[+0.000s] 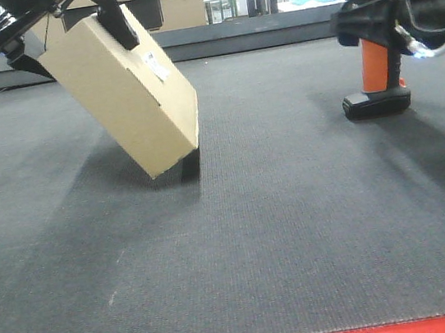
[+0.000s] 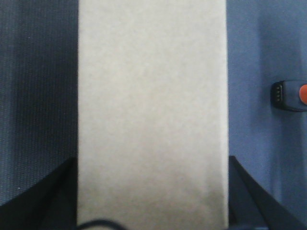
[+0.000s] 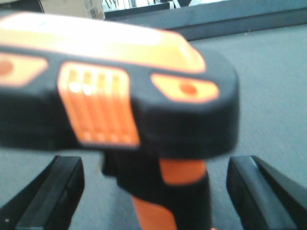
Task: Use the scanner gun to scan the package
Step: 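Lift the scanner gun with the right gripper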
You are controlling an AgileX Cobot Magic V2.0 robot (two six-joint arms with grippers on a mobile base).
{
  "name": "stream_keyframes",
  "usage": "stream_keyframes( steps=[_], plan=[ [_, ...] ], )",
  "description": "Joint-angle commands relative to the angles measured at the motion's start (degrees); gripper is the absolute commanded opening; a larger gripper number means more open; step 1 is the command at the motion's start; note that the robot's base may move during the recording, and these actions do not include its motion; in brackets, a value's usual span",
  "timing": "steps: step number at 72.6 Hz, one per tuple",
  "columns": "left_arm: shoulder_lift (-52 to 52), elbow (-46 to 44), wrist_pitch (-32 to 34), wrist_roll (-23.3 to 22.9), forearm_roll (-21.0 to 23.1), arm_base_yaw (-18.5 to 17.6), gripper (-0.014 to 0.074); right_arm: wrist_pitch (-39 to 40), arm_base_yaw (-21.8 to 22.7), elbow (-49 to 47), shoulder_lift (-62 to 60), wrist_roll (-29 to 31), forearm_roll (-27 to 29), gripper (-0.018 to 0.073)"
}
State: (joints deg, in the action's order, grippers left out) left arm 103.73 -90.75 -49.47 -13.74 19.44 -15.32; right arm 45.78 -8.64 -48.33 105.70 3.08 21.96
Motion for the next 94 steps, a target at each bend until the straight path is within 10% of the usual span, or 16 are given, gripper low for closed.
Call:
stream_keyframes(
  steps=[1, 37, 66, 80, 94],
  plan=[
    [-0.48, -0.12, 1.03, 0.06, 0.4, -0.36, -0.0111, 0.55, 0.29, -1.38, 0.6, -0.1, -0.28, 0.0508],
    [-0.48, -0.12, 1.03, 0.06, 0.4, -0.36, -0.0111, 1.1, 0.29, -3.77, 2.15, -0.1, 3.91, 0.0493],
    [-0.48, -0.12, 1.15, 0.06, 0.4, -0.36, -0.0111, 1.29, 0.29, -3.77, 2.15, -0.1, 3.91, -0.0155],
    [-0.48, -0.12, 1.26, 0.06, 0.4, -0.36, -0.0111, 1.29, 0.29, -3.77, -0.12, 1.77, 0.9, -0.0168],
    [-0.48, -0.12, 1.37, 0.06, 0.68, -0.36, -0.0111, 1.17, -0.17, -3.77, -3.35, 18.92, 0.08, -0.0168]
  ],
)
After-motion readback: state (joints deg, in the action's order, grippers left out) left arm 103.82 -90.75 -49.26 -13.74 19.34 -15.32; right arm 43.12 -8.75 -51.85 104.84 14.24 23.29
